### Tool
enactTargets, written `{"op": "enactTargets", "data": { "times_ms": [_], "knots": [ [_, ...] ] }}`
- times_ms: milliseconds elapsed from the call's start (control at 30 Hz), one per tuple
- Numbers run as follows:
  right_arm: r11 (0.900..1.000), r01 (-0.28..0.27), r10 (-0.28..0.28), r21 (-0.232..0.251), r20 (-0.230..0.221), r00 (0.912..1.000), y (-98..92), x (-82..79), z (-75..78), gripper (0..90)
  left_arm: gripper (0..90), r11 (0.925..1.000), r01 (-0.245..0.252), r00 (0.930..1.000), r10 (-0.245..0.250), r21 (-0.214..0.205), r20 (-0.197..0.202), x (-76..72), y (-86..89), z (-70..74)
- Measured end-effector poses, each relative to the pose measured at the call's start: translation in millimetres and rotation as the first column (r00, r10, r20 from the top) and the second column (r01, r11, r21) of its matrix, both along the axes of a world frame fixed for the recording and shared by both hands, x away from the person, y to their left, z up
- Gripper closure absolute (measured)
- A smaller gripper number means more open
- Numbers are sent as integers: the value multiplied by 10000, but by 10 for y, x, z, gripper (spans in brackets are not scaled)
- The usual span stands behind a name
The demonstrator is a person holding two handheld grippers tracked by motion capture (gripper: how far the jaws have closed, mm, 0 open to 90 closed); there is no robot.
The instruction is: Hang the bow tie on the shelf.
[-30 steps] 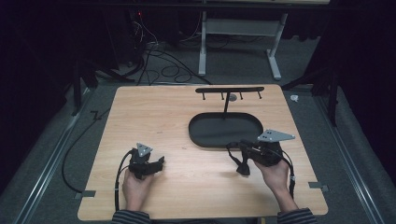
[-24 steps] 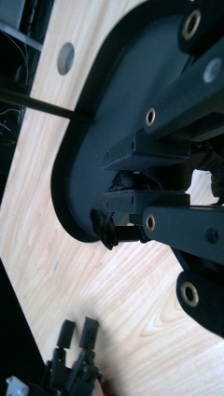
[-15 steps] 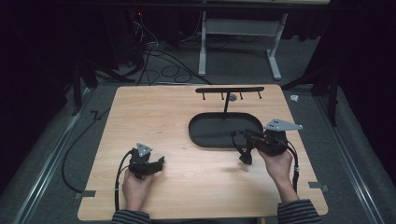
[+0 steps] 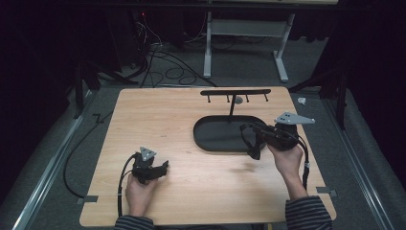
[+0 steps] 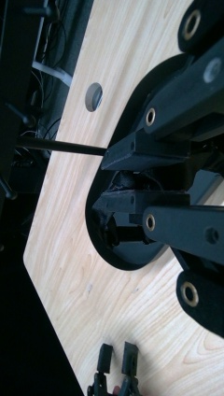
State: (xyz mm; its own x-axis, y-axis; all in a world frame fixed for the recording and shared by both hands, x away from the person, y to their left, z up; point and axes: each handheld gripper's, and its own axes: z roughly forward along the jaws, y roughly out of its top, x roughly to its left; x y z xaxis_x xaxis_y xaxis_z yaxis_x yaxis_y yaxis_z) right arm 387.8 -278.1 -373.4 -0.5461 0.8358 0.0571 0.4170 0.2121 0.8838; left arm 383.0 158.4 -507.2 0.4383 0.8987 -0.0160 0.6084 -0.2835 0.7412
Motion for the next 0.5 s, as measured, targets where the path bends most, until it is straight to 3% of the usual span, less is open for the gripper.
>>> {"op": "enactTargets", "data": {
  "times_ms": [500],
  "knots": [
    [9992, 404, -404, -5, 176, 9990, -39, 167, 121, 803, 284, 10000, 3, 10000, -3, -3, -2, 1, 2, 0]
  ]
}}
